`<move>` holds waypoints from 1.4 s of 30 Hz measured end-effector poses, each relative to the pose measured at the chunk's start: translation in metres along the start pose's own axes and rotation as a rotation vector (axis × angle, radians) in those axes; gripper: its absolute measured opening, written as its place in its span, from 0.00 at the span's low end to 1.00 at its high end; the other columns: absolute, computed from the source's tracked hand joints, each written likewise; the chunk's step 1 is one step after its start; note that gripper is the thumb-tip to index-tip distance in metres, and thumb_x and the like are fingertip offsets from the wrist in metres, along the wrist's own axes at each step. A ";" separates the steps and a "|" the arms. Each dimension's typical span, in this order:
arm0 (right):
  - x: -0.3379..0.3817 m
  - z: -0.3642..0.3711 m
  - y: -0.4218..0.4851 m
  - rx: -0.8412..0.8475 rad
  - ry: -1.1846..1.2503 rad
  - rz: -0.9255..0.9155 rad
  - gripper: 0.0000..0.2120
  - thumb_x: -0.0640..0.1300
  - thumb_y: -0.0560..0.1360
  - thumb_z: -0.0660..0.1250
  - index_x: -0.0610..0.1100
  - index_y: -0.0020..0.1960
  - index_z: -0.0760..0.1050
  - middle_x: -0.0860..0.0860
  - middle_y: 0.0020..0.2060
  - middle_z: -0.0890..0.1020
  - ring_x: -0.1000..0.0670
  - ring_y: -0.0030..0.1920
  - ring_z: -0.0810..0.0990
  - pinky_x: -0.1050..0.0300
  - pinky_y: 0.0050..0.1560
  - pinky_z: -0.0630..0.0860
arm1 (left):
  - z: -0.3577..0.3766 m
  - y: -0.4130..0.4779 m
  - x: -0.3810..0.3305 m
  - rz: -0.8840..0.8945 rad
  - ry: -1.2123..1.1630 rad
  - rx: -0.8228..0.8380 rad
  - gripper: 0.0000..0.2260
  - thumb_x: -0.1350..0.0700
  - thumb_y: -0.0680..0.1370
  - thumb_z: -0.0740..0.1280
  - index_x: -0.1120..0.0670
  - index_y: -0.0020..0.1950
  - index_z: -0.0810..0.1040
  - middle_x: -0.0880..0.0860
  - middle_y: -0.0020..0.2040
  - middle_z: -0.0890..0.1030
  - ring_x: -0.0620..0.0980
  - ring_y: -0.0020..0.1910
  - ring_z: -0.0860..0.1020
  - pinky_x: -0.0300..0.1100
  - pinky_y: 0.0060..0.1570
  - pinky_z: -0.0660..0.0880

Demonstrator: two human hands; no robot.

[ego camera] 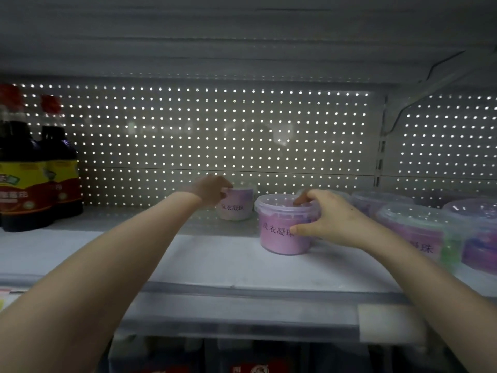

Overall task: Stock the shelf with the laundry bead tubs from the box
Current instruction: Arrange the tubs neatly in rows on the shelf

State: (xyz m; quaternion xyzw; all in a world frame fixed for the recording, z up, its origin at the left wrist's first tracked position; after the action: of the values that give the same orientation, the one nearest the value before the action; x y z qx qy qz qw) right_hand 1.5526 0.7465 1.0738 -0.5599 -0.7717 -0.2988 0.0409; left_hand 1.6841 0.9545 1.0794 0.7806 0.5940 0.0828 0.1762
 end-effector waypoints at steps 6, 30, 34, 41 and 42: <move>0.018 0.008 0.006 0.005 0.041 -0.034 0.21 0.50 0.69 0.74 0.49 0.59 0.74 0.54 0.56 0.75 0.55 0.55 0.71 0.62 0.51 0.66 | -0.025 -0.024 0.000 0.025 -0.008 -0.041 0.29 0.64 0.79 0.60 0.47 0.76 0.56 0.52 0.75 0.64 0.56 0.71 0.66 0.48 0.68 0.64; 0.036 0.032 0.049 0.081 -0.048 -0.016 0.29 0.39 0.72 0.71 0.50 0.69 0.66 0.48 0.66 0.71 0.47 0.56 0.76 0.62 0.49 0.71 | -0.048 -0.154 -0.012 0.155 -0.293 -0.179 0.15 0.57 0.77 0.65 0.50 0.63 0.75 0.49 0.61 0.77 0.49 0.58 0.75 0.41 0.55 0.69; -0.019 -0.015 0.044 0.014 -0.319 0.193 0.27 0.40 0.74 0.67 0.51 0.70 0.65 0.46 0.69 0.68 0.43 0.63 0.73 0.59 0.55 0.70 | -0.046 -0.152 -0.028 0.140 -0.207 -0.228 0.16 0.54 0.77 0.64 0.48 0.65 0.73 0.50 0.62 0.73 0.52 0.59 0.74 0.46 0.57 0.70; -0.053 -0.011 0.050 0.051 -0.541 0.243 0.21 0.39 0.74 0.65 0.50 0.66 0.71 0.47 0.66 0.73 0.43 0.63 0.73 0.54 0.59 0.71 | -0.039 -0.150 -0.027 0.078 -0.177 -0.221 0.21 0.52 0.78 0.62 0.47 0.72 0.66 0.47 0.71 0.66 0.52 0.66 0.70 0.47 0.59 0.70; -0.049 -0.008 0.054 0.046 -0.544 0.216 0.21 0.39 0.74 0.65 0.51 0.66 0.72 0.47 0.65 0.74 0.43 0.63 0.74 0.54 0.59 0.71 | -0.038 -0.150 -0.026 0.077 -0.184 -0.213 0.21 0.52 0.78 0.62 0.47 0.72 0.66 0.47 0.72 0.65 0.51 0.67 0.70 0.47 0.59 0.70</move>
State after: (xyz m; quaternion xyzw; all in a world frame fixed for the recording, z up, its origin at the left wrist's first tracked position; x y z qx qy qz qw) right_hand 1.6163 0.7118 1.0833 -0.6974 -0.6968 -0.1141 -0.1230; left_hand 1.5291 0.9716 1.0602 0.7837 0.5330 0.0803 0.3086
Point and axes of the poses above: each hand's wrist, its own y-axis towards the middle knuckle, its own z-axis out of the palm, x = y × z, the point moved 10 cm from there along y, towards the middle knuckle
